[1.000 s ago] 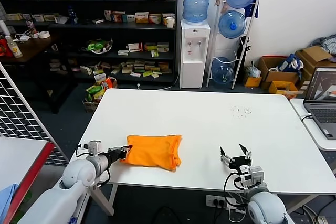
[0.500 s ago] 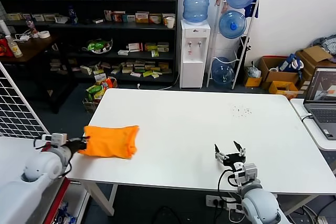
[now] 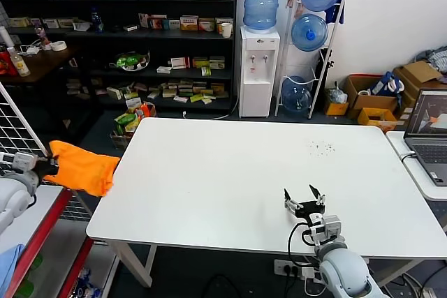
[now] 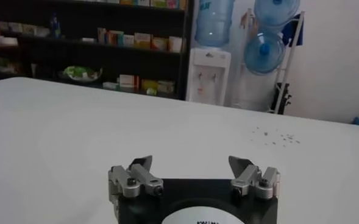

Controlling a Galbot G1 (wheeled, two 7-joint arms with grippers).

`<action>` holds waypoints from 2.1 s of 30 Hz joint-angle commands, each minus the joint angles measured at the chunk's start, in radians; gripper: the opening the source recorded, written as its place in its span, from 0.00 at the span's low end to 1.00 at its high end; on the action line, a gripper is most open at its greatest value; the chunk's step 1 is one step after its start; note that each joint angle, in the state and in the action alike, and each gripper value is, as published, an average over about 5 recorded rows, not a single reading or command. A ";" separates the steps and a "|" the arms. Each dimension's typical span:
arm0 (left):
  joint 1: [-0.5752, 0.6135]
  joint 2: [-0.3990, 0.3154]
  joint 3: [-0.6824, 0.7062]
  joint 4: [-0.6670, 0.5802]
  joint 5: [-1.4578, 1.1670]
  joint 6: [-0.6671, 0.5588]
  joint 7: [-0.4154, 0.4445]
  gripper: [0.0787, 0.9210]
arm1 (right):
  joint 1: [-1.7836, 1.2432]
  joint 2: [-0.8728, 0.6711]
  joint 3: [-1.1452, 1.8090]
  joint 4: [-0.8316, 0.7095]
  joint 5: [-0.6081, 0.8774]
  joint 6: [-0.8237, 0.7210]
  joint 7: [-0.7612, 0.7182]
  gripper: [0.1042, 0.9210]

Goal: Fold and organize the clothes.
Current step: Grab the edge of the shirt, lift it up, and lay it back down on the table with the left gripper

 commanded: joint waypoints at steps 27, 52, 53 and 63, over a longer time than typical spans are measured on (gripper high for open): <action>0.077 -0.399 0.159 -0.376 -0.203 0.089 -0.268 0.06 | -0.046 0.002 0.025 0.017 -0.085 0.042 -0.101 0.88; -0.051 -1.190 0.346 -0.024 0.069 -0.112 -0.289 0.06 | -0.063 -0.062 0.112 -0.050 -0.053 0.124 -0.156 0.88; -0.055 -1.202 0.346 -0.010 0.073 -0.123 -0.290 0.06 | -0.062 -0.062 0.115 -0.053 -0.051 0.124 -0.153 0.88; -0.103 -1.209 0.336 0.154 0.104 -0.292 -0.256 0.06 | -0.054 -0.055 0.129 -0.061 -0.037 0.109 -0.118 0.88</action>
